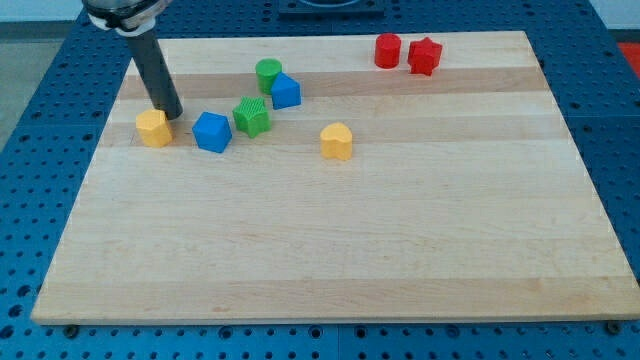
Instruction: Move yellow hexagon away from the group of green and blue blocks
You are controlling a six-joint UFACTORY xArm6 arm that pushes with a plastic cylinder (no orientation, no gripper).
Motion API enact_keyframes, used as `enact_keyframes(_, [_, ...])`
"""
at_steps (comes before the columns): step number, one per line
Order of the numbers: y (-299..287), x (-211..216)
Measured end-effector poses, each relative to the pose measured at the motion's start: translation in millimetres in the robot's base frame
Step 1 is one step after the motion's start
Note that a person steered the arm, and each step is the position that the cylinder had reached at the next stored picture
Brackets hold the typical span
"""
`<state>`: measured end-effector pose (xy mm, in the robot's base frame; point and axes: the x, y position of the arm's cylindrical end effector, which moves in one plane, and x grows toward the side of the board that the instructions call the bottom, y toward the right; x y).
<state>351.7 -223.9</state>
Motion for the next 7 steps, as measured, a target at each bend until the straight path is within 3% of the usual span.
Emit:
enact_keyframes(3, [-52.8, 15.9])
enact_keyframes(4, [-42.5, 33.4])
enact_keyframes(7, [71.6, 116.2])
